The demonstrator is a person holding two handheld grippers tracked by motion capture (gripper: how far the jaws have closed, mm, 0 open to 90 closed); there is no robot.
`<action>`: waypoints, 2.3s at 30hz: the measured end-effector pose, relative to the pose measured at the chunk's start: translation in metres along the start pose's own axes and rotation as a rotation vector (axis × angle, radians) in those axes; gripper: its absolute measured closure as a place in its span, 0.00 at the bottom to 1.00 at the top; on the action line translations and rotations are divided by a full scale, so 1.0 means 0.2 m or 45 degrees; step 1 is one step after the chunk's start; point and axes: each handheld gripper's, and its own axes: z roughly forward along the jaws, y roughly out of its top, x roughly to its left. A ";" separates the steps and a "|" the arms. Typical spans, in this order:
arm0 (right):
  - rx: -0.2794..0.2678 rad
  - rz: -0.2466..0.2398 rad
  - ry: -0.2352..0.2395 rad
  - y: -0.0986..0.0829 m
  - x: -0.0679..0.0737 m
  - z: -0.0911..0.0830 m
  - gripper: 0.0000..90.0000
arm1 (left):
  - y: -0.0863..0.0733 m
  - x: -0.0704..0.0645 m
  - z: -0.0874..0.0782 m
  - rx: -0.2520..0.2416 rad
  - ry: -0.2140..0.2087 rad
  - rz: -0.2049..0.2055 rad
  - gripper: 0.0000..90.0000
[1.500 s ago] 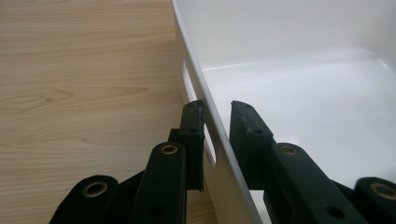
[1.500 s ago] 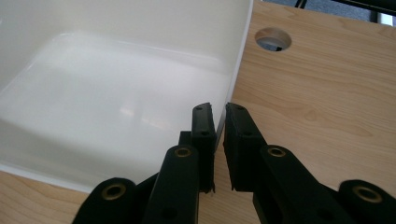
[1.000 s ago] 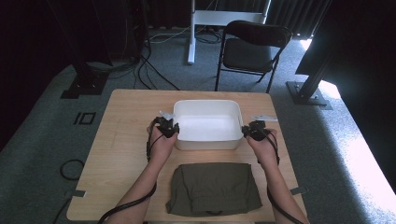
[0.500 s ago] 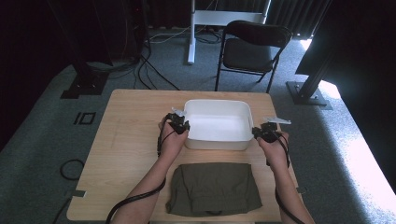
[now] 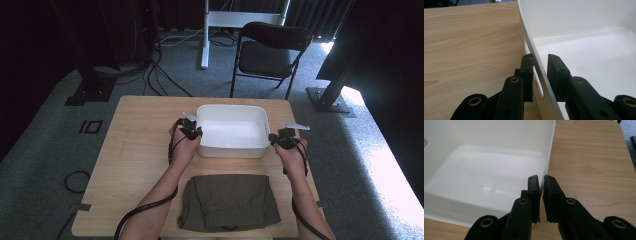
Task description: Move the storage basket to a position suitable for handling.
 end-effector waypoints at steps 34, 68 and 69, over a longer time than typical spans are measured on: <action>-0.194 -0.015 0.097 0.03 0.03 -0.03 0.32 | 0.04 0.06 -0.19 -0.211 -0.298 0.023 0.38; -0.264 -0.229 0.247 -0.10 0.11 -0.21 0.13 | -0.20 0.07 -0.51 -0.190 -0.399 0.181 0.21; -0.265 -0.231 0.255 -0.11 0.12 -0.21 0.13 | -0.21 0.07 -0.52 -0.183 -0.402 0.184 0.21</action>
